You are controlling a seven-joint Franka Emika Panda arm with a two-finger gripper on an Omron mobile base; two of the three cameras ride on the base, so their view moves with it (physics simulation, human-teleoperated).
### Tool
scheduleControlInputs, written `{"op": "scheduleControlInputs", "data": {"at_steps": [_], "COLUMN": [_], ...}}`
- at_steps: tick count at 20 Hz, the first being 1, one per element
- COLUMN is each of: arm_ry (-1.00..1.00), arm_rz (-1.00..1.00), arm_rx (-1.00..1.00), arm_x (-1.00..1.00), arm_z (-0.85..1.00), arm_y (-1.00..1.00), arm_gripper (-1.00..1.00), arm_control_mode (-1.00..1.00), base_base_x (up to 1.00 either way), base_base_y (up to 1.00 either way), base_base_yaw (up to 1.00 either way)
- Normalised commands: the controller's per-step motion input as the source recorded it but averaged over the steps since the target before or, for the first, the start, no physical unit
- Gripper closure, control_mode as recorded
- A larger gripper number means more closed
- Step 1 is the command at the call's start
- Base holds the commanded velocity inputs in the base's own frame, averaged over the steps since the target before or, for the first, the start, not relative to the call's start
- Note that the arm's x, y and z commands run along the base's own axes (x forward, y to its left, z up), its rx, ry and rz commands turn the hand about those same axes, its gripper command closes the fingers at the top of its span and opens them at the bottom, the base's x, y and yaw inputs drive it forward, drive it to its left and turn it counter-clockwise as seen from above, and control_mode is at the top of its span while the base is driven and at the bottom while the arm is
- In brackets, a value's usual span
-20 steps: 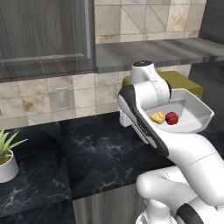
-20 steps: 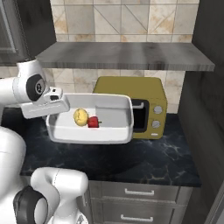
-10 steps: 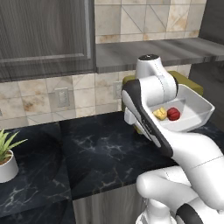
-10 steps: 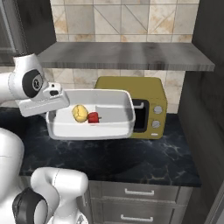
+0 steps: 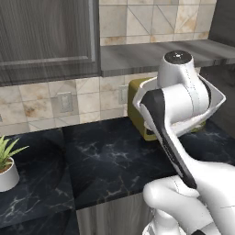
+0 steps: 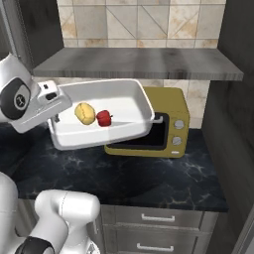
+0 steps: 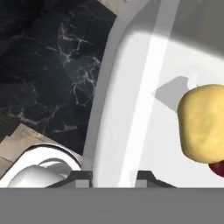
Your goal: Take the potato and bell pepper out of the freezer and place them in the tupperware container on the counter. Then put the tupperware containing the vegetables back in the freezer.
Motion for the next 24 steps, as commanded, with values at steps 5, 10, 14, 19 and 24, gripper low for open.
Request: {"op": "scheduleControlInputs", "data": {"at_steps": [5,10,14,19,24], "arm_ry": [-0.18,-0.06,0.0,-0.01,0.0], "arm_rz": [0.23,0.27,0.26,0.18,0.2], "arm_rx": [-0.17,-0.11,-0.13,-0.1,-0.17], "arm_x": [-0.55,-0.41,-0.32,-0.12,0.0], "arm_z": [0.44,0.09,0.0,0.05,0.1], "arm_y": [-0.29,-0.29,-0.14,0.0,-0.12], "arm_gripper": [1.0,1.0,1.0,1.0,1.0], "arm_control_mode": [-1.0,-1.0,-1.0,-1.0,-1.0], "base_base_x": [0.0,0.0,0.0,0.0,0.0], "base_base_y": [0.0,0.0,0.0,0.0,0.0], "base_base_yaw": [0.0,0.0,0.0,0.0,0.0]}}
